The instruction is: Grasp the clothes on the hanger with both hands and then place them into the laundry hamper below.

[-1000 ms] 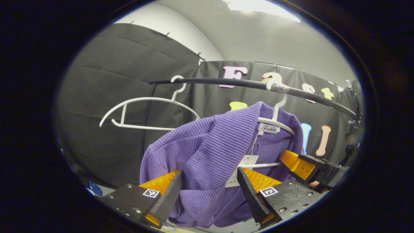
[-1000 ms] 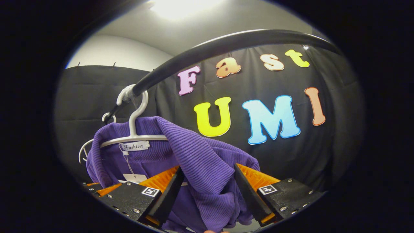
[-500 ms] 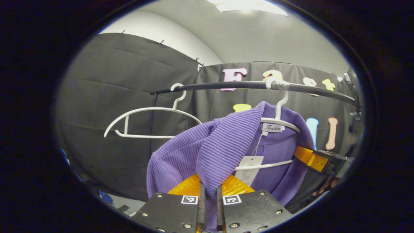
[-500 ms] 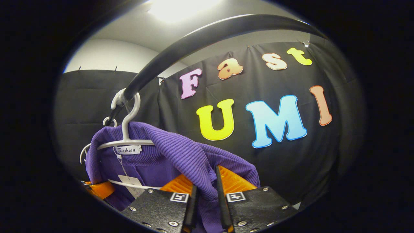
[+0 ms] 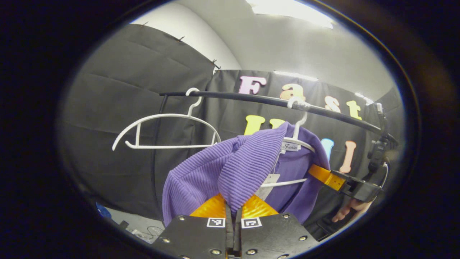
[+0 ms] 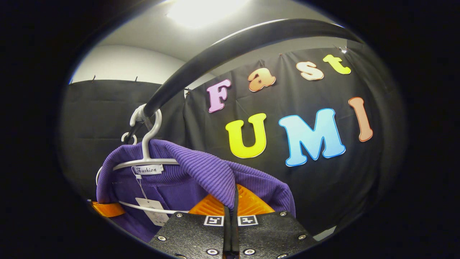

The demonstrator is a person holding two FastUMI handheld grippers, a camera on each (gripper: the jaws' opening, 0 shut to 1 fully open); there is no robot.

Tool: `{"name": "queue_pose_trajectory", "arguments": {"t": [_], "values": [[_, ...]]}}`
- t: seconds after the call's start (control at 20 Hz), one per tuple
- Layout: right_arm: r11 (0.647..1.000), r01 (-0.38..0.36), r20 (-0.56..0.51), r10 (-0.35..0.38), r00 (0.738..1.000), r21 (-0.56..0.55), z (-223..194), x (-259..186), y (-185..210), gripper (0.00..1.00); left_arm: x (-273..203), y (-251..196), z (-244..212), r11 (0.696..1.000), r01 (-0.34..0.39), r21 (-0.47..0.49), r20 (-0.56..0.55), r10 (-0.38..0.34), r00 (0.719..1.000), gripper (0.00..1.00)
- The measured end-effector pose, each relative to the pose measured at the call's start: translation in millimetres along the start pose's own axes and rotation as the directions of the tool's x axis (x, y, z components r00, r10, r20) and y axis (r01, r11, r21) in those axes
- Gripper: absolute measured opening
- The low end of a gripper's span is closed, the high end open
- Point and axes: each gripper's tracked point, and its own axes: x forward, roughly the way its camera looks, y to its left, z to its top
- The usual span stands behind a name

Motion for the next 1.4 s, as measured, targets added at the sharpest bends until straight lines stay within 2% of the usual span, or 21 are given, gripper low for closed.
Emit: {"name": "queue_pose_trajectory", "arguments": {"t": [0.1,0.15,0.2,0.25,0.3,0.35,0.5,0.55,0.6,0.65,0.7,0.8,0.95,1.0,1.05,1.1,1.15,1.25,1.3,1.35,1.4], "values": [[1.0,0.025,0.004,-0.025,1.0,-0.004,1.9,-9.0,-2.8,0.0,-9.8,-0.2,7.5,0.999,0.045,-0.008,-0.01,-0.045,0.999,0.01],[0.999,0.037,0.006,-0.037,0.999,-0.01,2.7,-13.2,-1.8,0.0,-15.1,-1.6,11.1,0.998,0.067,-0.022,-0.016,-0.067,0.998,0.07],[0.999,0.05,0.01,-0.05,0.999,-0.019,5.5,-16.2,-3.3,0.0,-19.1,-0.2,15.9,0.996,0.086,-0.036,-0.019,-0.087,0.996,0.07],[0.997,0.067,0.021,-0.066,0.998,-0.03,9.0,-18.3,-5.2,0.0,-22.3,4.0,21.3,0.994,0.096,-0.044,-0.016,-0.097,0.995,0.07],[0.996,0.078,0.031,-0.077,0.997,-0.045,12.6,-19.6,-5.9,0.0,-24.2,9.3,27.5,0.993,0.105,-0.052,-0.014,-0.106,0.994,0.01],[0.994,0.088,0.04,-0.086,0.996,-0.068,14.4,-19.9,-6.0,0.0,-27.4,14.6,34.3,0.992,0.112,-0.058,-0.01,-0.113,0.994,0.07],[0.984,0.109,0.062,-0.101,0.993,-0.143,19.6,-19.9,-6.9,0.0,-28.4,27.4,53.5,0.989,0.135,-0.067,-0.003,-0.136,0.991,0.07],[0.979,0.111,0.065,-0.101,0.993,-0.169,19.9,-19.8,-6.7,0.0,-28.1,29.2,59.2,0.987,0.143,-0.068,0.003,-0.143,0.99,0.01],[0.975,0.111,0.068,-0.1,0.993,-0.192,20.0,-21.5,-7.4,0.0,-31.0,29.6,66.0,0.986,0.154,-0.071,0.01,-0.154,0.988,0.01],[0.972,0.107,0.067,-0.095,0.993,-0.21,19.0,-23.8,-6.4,0.0,-33.8,31.9,74.1,0.984,0.162,-0.072,0.017,-0.161,0.987,0.07],[0.971,0.093,0.063,-0.081,0.995,-0.222,19.5,-25.3,-3.5,0.0,-35.0,35.2,81.9,0.983,0.168,-0.07,0.024,-0.167,0.986,0.01],[0.975,0.055,0.052,-0.045,0.998,-0.216,13.5,-28.3,-2.3,0.0,-27.2,38.9,89.4,0.981,0.183,-0.071,0.032,-0.181,0.983,0.01],[0.983,0.0,0.025,0.005,1.0,-0.183,8.7,-30.6,-2.7,0.0,-23.0,46.7,96.1,0.972,0.212,-0.105,0.025,-0.211,0.977,0.08],[0.982,-0.015,0.012,0.017,1.0,-0.189,6.3,-32.8,-2.2,0.02,-22.4,49.7,97.9,0.969,0.222,-0.104,0.017,-0.222,0.975,0.07],[0.979,-0.024,0.005,0.026,1.0,-0.204,4.2,-35.4,-0.2,0.02,-23.2,54.4,99.4,0.969,0.227,-0.099,0.014,-0.226,0.974,0.0],[0.973,-0.031,-0.001,0.031,1.0,-0.228,1.4,-38.6,1.1,0.03,-23.1,55.9,100.7,0.969,0.228,-0.095,0.017,-0.228,0.974,0.07],[0.965,-0.033,-0.013,0.03,0.999,-0.26,-7.0,-41.4,5.0,0.05,-24.9,57.0,100.6,0.969,0.23,-0.09,0.02,-0.229,0.973,0.01],[0.955,-0.022,-0.014,0.018,1.0,-0.296,-11.6,-39.7,10.7,0.08,-28.3,56.3,97.8,0.969,0.235,-0.082,0.025,-0.233,0.972,0.01],[0.955,-0.014,-0.018,0.009,1.0,-0.296,-12.5,-39.1,10.5,0.08,-28.4,57.6,96.4,0.968,0.236,-0.085,0.025,-0.235,0.972,0.07],[0.96,-0.004,-0.015,0.0,1.0,-0.28,-10.4,-40.7,10.1,0.07,-30.8,58.8,94.5,0.966,0.242,-0.095,0.022,-0.241,0.97,0.07],[0.965,-0.018,-0.025,0.012,1.0,-0.261,-10.2,-40.7,13.2,0.01,-30.4,60.9,94.8,0.964,0.243,-0.107,0.022,-0.242,0.97,0.07]]}}
